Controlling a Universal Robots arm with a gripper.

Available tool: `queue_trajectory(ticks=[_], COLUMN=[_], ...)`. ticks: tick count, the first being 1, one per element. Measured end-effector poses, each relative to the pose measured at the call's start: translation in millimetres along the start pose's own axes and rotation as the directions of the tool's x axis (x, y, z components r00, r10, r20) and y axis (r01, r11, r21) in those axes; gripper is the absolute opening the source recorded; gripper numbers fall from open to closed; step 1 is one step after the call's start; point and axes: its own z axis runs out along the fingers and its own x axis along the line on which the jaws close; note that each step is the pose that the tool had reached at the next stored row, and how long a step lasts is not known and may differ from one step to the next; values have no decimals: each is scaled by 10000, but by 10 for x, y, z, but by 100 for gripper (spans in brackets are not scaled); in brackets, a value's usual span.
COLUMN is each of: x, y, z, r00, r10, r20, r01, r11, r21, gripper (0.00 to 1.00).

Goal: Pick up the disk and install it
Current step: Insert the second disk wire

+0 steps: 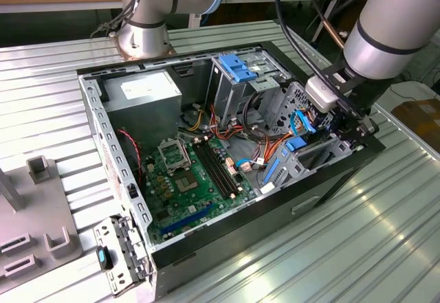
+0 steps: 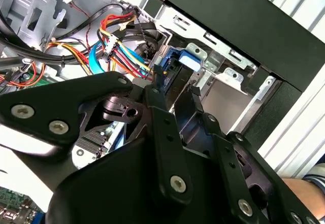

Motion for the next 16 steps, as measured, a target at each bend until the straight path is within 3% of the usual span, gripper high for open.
queue_trajectory(ticks=[2,5,7,13,14,16], x=[0,-13,-17,-17,-18,-18], y=[0,-51,-69,-71,-72,-71], z=[0,-198,-271,-276,-277,-278], r00=[10000,10000,10000,10000,10000,10000], r10=[-1,0,0,0,13,63], r20=[-1,0,1,1,1,0], r01=[1,0,0,0,-13,-63], r11=[10000,10000,10000,10000,9999,9989], r21=[-1,0,0,-1,-104,-461], gripper=[36,36,36,36,36,36])
